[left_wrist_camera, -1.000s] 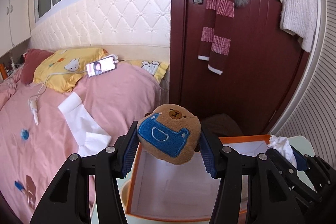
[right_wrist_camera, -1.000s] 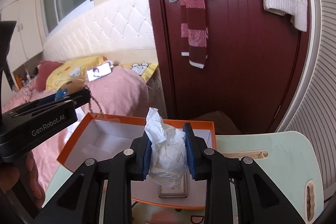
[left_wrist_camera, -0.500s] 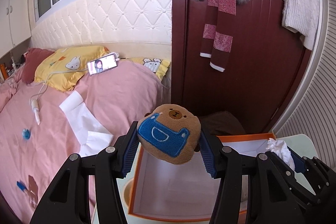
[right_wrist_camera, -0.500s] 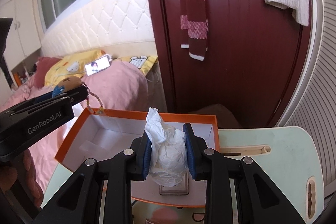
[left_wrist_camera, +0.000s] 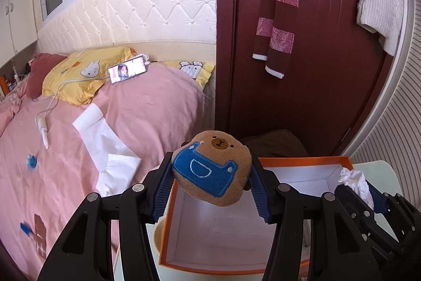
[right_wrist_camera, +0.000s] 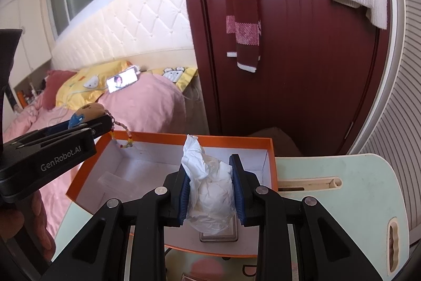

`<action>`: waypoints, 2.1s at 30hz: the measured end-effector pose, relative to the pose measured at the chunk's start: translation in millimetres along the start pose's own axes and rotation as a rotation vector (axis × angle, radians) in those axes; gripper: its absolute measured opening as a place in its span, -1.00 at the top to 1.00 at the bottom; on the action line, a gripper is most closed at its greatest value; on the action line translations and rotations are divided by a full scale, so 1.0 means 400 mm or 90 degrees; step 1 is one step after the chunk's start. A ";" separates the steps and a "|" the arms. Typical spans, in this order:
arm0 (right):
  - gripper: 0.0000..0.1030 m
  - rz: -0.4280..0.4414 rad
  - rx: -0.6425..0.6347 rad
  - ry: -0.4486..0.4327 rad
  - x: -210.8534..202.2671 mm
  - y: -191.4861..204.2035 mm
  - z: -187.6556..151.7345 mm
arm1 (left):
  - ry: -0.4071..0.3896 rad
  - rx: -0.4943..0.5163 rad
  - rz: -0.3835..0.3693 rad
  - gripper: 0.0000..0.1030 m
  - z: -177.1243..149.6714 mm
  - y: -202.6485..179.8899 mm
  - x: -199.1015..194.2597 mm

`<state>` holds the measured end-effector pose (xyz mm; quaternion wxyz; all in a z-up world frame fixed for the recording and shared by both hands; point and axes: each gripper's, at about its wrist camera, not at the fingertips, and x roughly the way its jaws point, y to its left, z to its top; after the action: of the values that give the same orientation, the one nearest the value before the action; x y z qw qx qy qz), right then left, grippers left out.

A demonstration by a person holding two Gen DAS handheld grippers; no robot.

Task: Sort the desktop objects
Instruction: 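Carry the bear and the tissue over the orange box with both grippers, then open both grippers to drop the bear and tissue into the box, then grasp the white doll keychain with the left gripper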

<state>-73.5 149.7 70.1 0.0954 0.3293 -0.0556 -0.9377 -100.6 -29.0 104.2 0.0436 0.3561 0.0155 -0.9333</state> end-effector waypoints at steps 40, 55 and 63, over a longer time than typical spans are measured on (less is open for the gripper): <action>0.01 0.040 -0.007 -0.053 -0.213 -0.073 -0.037 | -0.034 -0.081 -0.120 -0.42 -0.028 0.148 -0.171; -0.08 0.023 0.064 -0.044 -0.268 -0.194 -0.275 | 0.119 0.074 -0.224 -0.42 -0.389 -0.042 -0.173; -0.09 0.041 0.081 -0.031 -0.258 -0.197 -0.282 | 0.115 0.181 -0.190 -0.42 -0.447 -0.160 -0.163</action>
<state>65.1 244.3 32.2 0.1026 0.3096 -0.1281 -0.9366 60.6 50.1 14.2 -0.1470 0.4348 -0.0602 -0.8864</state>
